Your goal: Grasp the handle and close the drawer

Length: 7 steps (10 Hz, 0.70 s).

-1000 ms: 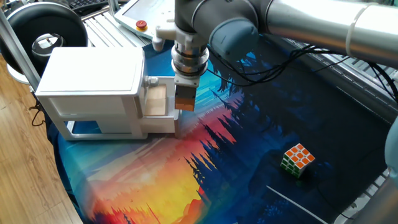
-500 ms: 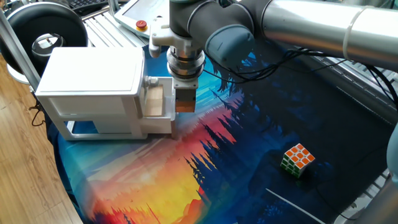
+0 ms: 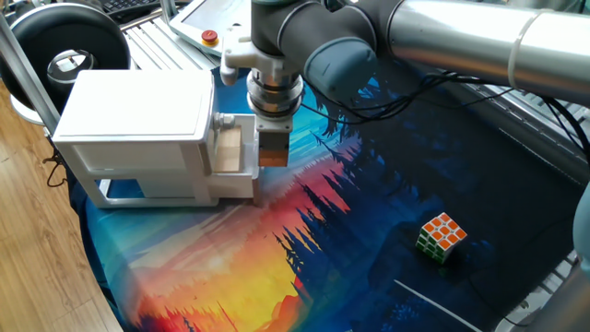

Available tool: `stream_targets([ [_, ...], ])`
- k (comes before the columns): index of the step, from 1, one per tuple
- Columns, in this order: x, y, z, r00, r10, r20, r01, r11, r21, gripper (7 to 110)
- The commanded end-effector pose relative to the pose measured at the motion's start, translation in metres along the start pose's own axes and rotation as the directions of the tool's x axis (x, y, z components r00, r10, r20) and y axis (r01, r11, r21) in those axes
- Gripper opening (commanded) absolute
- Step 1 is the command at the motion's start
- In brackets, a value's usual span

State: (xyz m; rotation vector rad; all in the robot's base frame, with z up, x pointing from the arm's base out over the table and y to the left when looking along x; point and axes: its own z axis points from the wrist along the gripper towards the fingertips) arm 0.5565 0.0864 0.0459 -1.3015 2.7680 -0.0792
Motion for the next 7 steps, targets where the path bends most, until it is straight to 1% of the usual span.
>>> stream_targets([
  [1, 0.001, -0.003, -0.004, 0.999, 0.021, -0.037, -0.02, 1.0, 0.017, 7],
  [2, -0.002, -0.001, -0.004, 0.999, 0.014, -0.037, -0.013, 1.0, 0.015, 7],
  [3, -0.009, 0.002, -0.002, 1.0, 0.01, -0.01, -0.01, 1.0, 0.0, 7],
  [4, -0.012, 0.003, 0.0, 1.0, 0.017, -0.003, -0.017, 1.0, -0.006, 7],
  [6, -0.011, 0.001, 0.003, 1.0, 0.014, 0.004, -0.014, 1.0, -0.008, 7],
  [7, -0.009, 0.0, 0.002, 1.0, 0.018, -0.002, -0.018, 1.0, -0.005, 7],
])
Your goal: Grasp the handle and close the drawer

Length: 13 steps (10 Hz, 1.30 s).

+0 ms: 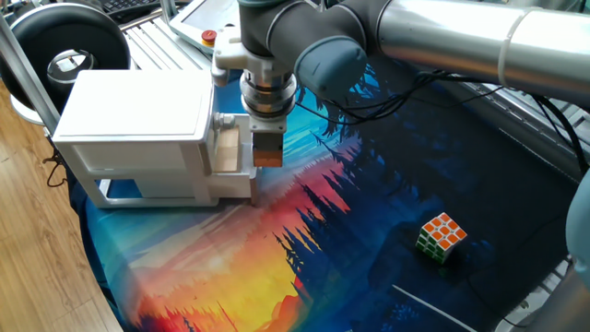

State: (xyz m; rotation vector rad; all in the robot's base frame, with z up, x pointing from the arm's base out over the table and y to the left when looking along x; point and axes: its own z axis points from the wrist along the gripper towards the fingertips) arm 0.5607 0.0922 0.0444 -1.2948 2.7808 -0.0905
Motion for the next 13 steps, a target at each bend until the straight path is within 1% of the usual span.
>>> stream_targets([
  [1, -0.001, -0.001, 0.0, 1.0, 0.012, 0.002, -0.012, 1.0, -0.003, 7],
  [3, -0.003, 0.0, -0.002, 1.0, 0.015, 0.001, -0.015, 1.0, -0.002, 7],
  [5, -0.01, 0.002, -0.004, 1.0, 0.022, -0.005, -0.022, 1.0, 0.001, 7],
  [6, -0.015, 0.004, -0.004, 1.0, 0.023, 0.008, -0.023, 1.0, -0.006, 7],
  [9, -0.019, 0.006, 0.0, 1.0, 0.024, 0.0, -0.024, 1.0, -0.001, 7],
  [11, -0.027, 0.009, 0.0, 0.999, 0.034, 0.008, -0.034, 0.999, -0.002, 7],
  [13, -0.03, 0.011, -0.002, 0.999, 0.037, 0.012, -0.037, 0.999, -0.006, 7],
])
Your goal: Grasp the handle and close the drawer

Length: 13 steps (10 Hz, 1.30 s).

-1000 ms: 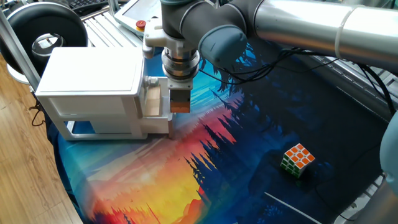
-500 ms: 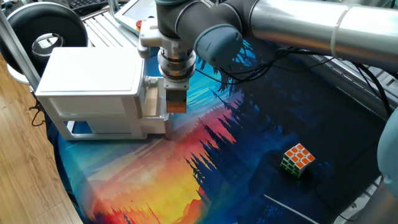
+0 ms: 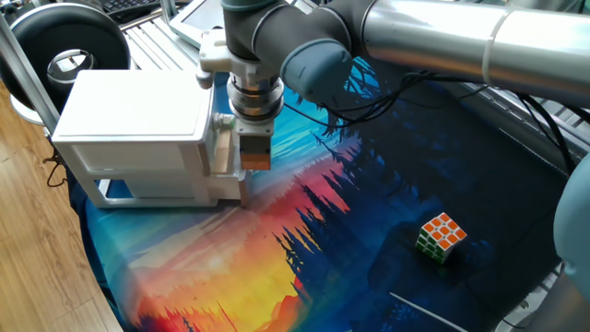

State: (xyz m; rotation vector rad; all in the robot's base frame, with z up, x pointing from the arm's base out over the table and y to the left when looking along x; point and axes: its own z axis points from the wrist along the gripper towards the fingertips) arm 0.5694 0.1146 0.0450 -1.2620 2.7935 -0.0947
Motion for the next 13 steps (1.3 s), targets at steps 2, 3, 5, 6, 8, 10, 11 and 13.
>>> stream_targets([
  [2, -0.003, -0.001, -0.002, 1.0, -0.002, -0.002, 0.002, 1.0, 0.001, 7],
  [3, -0.001, -0.004, -0.002, 1.0, -0.016, -0.007, 0.016, 1.0, -0.001, 7],
  [5, -0.004, -0.005, -0.001, 1.0, -0.02, -0.012, 0.02, 1.0, 0.007, 7],
  [6, -0.01, -0.002, -0.001, 1.0, -0.009, -0.019, 0.009, 1.0, 0.013, 7],
  [8, -0.021, 0.003, -0.002, 1.0, 0.003, -0.006, -0.003, 1.0, 0.013, 7],
  [10, -0.017, 0.001, -0.001, 1.0, -0.01, -0.018, 0.011, 1.0, 0.014, 7],
  [11, -0.018, 0.001, 0.0, 1.0, -0.011, -0.011, 0.011, 1.0, 0.013, 7],
  [13, -0.019, 0.003, -0.001, 1.0, -0.008, -0.005, 0.008, 1.0, 0.008, 7],
])
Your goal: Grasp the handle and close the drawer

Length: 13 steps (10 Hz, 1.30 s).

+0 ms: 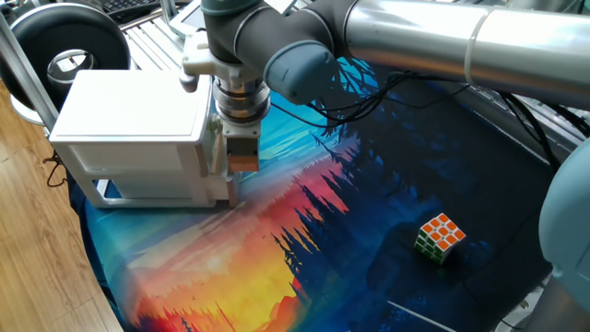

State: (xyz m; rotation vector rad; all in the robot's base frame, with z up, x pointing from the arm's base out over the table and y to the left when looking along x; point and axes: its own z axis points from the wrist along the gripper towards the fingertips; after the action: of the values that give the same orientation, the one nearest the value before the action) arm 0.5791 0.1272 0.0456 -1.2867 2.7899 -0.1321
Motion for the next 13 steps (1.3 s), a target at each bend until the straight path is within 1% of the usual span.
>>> stream_targets([
  [1, -0.002, 0.001, -0.001, 1.0, 0.009, 0.006, -0.009, 1.0, -0.008, 7],
  [3, 0.005, -0.005, -0.001, 0.999, -0.025, -0.022, 0.025, 1.0, 0.009, 7],
  [4, 0.004, -0.006, -0.002, 0.999, -0.028, -0.023, 0.028, 1.0, 0.0, 7],
  [5, 0.003, -0.007, -0.002, 0.999, -0.022, -0.029, 0.022, 1.0, 0.003, 7],
  [6, 0.003, -0.01, 0.002, 0.999, -0.022, -0.045, 0.023, 1.0, 0.017, 7],
  [7, -0.002, -0.01, 0.006, 0.999, -0.021, -0.029, 0.021, 1.0, 0.012, 7],
  [8, -0.001, -0.011, 0.007, 0.999, -0.017, -0.034, 0.017, 1.0, 0.016, 7],
  [10, 0.001, -0.009, 0.003, 0.999, -0.005, -0.044, 0.005, 1.0, 0.009, 7],
  [11, -0.001, -0.007, 0.0, 0.999, -0.003, -0.043, 0.003, 1.0, 0.008, 7],
  [12, 0.0, -0.009, 0.0, 0.999, -0.019, -0.049, 0.019, 1.0, 0.01, 7],
  [13, 0.003, -0.012, 0.0, 0.999, -0.038, -0.04, 0.038, 0.999, 0.001, 7],
])
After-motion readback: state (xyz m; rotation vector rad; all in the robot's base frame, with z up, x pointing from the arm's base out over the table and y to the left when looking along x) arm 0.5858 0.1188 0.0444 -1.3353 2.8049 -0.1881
